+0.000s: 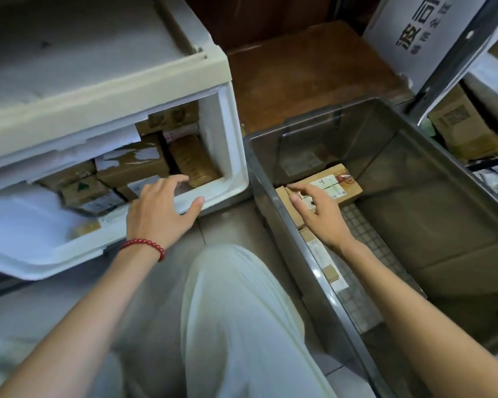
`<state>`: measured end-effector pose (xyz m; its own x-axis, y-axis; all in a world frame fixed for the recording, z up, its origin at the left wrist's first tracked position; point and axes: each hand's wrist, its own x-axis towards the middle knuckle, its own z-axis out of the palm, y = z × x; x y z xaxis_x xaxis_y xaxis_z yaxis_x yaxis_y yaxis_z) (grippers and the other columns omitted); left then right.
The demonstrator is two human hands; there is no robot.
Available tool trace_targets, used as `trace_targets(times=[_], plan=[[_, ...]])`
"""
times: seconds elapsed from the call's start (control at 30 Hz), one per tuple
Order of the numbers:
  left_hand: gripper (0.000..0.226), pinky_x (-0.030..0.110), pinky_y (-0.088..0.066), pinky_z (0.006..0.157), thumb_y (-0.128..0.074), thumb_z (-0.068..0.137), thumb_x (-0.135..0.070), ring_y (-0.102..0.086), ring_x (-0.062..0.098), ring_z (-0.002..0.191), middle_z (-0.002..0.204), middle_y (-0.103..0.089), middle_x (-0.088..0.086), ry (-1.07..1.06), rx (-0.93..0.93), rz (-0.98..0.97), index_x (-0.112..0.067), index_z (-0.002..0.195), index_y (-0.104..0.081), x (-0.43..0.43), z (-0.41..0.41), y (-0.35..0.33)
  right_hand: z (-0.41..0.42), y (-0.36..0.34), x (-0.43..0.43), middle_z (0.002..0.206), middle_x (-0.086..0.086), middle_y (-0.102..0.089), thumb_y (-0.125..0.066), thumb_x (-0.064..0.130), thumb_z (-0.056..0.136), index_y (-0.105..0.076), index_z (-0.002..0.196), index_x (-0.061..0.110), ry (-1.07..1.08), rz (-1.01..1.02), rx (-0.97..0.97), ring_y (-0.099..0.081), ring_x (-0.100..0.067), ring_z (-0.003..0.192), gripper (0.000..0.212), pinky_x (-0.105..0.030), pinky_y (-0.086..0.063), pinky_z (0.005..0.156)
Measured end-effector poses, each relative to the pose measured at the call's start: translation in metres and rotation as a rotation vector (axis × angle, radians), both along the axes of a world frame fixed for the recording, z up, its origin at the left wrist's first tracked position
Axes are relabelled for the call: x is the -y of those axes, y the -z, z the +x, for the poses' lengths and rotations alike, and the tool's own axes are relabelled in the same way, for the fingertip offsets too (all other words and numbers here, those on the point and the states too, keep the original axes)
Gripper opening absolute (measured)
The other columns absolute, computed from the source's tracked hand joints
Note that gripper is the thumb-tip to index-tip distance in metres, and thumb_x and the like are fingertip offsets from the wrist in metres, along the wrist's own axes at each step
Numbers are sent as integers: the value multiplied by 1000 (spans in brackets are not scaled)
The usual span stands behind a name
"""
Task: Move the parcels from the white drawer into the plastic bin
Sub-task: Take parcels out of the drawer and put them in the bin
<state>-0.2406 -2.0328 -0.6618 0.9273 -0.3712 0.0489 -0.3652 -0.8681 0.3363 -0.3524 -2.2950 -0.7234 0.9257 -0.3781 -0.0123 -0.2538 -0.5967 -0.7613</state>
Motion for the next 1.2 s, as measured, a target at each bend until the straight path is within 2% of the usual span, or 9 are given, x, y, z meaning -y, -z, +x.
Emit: trace_targets(times=[0.1,0.17,0.27,0.43,0.63,0.77,0.93,1.07,1.2], plan=[[51,41,-43,89,-53,87,-55,-47,31,117,127,-57,4,-113,-30,55,-25,128,-52,-29,6,12,24,-41,-33,121,12,-60,-49,39,98,-60,124,26,-148,-43,123,-51,-2,109,31,-11,-36,89],[54,43,-42,91,-53,87,-55,-47,34,117,128,-55,9,-182,-60,104,-23,130,-50,-52,9,20,42,-59,-59,120,12,-60,-51,40,97,-60,124,24,-250,-78,162,-48,0,108,32,-8,-34,87],[58,44,-40,93,-56,87,-52,-46,38,117,130,-52,16,-246,-97,184,-21,134,-46,-89,16,31,75,-64,-99,121,7,-62,-52,40,96,-59,124,23,-413,-163,185,-50,-7,110,33,-18,-40,91],[66,46,-39,97,-49,90,-54,-42,39,123,136,-46,20,-334,-214,210,-18,143,-34,-142,42,46,136,-29,-159,138,-10,-51,-48,51,95,-43,141,21,-565,-258,-165,-44,-28,128,55,-39,-38,105],[74,42,-30,110,-32,92,-64,-27,34,140,151,-30,19,-379,-336,268,-21,150,-19,-159,71,65,179,11,-205,143,-11,-48,-31,59,96,-33,145,20,-481,-352,-482,-35,-34,138,62,-54,-4,116],[75,39,-30,108,-29,91,-68,-28,30,140,149,-35,17,-400,-379,300,-21,149,-25,-158,88,73,193,19,-215,132,-8,-58,-34,64,93,-44,136,19,-401,-355,-516,-46,-30,130,63,-55,-5,115],[68,37,-37,101,-62,83,-53,-41,34,126,135,-44,19,-513,-313,-18,-17,137,-43,-157,81,67,186,13,-207,122,-2,-63,-56,58,87,-46,132,23,-372,-188,-391,-54,-26,121,58,-48,-21,115],[62,35,-39,98,-78,75,-27,-48,31,116,130,-43,15,-506,-161,-219,-19,128,-46,-157,61,57,163,4,-197,123,-5,-60,-76,35,80,-48,133,17,-287,-17,-105,-58,-22,112,62,-34,-48,97],[50,33,-41,95,-71,82,-22,-53,27,110,125,-51,13,-495,22,-314,-12,125,-47,-156,40,45,139,-6,-185,116,-1,-53,-72,21,85,-54,129,15,-160,6,116,-55,-10,95,48,-10,-43,83]])
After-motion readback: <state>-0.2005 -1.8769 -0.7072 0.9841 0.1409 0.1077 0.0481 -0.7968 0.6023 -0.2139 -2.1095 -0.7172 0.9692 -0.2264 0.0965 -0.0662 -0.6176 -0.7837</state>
